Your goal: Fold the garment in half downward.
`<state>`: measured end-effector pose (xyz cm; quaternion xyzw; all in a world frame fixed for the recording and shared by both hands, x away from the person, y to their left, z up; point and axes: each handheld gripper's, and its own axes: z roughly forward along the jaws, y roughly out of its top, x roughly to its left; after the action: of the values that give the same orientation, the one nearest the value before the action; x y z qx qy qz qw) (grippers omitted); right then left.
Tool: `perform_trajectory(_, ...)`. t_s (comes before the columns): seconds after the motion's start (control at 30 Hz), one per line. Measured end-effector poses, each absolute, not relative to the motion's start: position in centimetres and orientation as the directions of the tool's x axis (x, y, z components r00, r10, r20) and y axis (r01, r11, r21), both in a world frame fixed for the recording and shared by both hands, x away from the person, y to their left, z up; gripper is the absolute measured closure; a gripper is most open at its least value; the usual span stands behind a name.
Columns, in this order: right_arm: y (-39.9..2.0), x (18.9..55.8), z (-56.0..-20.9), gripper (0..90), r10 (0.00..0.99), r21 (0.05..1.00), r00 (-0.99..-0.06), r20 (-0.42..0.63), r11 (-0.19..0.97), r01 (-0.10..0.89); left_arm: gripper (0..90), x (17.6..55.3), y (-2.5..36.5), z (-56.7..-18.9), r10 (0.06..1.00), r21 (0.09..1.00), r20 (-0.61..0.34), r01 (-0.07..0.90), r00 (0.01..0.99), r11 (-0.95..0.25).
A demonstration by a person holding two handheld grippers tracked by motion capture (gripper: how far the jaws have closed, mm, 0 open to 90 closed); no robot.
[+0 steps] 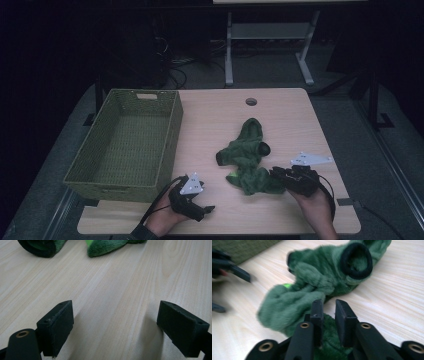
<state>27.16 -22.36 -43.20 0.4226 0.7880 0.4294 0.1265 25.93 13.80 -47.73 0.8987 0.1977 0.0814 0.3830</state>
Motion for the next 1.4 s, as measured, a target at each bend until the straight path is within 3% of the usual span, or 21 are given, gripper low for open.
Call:
perform_trajectory(0.23, -22.6, 26.3, -42.8, 61.0, 0.724, 0.787, -0.653, 0.222, 0.262, 0.558, 13.3, 25.9, 13.8, -47.7, 0.418, 0.720, -0.005, 0.293, 0.908, -0.628)
perform_trajectory(0.33, -22.0, 27.1, -43.5, 59.4, 0.709, 0.762, -0.662, 0.242, 0.283, 0.582, 13.3, 26.0, 13.8, -47.7, 0.415, 0.717, -0.004, 0.292, 0.910, -0.633)
perform_trajectory(0.4, -21.5, 27.6, -44.0, 63.9, 0.702, 0.740, -0.664, 0.258, 0.298, 0.603, 13.3, 26.0, 13.8, -47.7, 0.415, 0.716, -0.004, 0.292, 0.910, -0.634)
perform_trajectory(0.5, -21.2, 28.1, -44.4, 85.6, 0.680, 0.733, -0.683, 0.268, 0.315, 0.602, 13.3, 26.0, 13.8, -47.7, 0.415, 0.716, -0.004, 0.292, 0.910, -0.634)
perform_trajectory(0.53, -21.1, 28.1, -44.4, 86.6, 0.672, 0.740, -0.693, 0.261, 0.323, 0.591, 13.3, 26.0, 13.8, -47.7, 0.415, 0.716, -0.004, 0.292, 0.910, -0.634)
perform_trajectory(0.83, -18.6, 28.5, -42.2, 87.7, 0.560, 0.806, -0.775, 0.293, 0.292, 0.515, 13.3, 25.9, 13.7, -47.7, 0.423, 0.722, -0.011, 0.299, 0.906, -0.623)
perform_trajectory(1.17, -15.9, 30.9, -45.4, 88.0, 0.667, 0.676, -0.735, 0.125, 0.485, 0.555, 13.3, 25.9, 13.7, -47.7, 0.419, 0.720, -0.009, 0.297, 0.908, -0.628)
perform_trajectory(1.4, -15.7, 30.5, -46.1, 84.3, 0.675, 0.661, -0.728, 0.120, 0.492, 0.566, 13.3, 25.9, 13.7, -47.7, 0.420, 0.720, -0.009, 0.297, 0.908, -0.627)
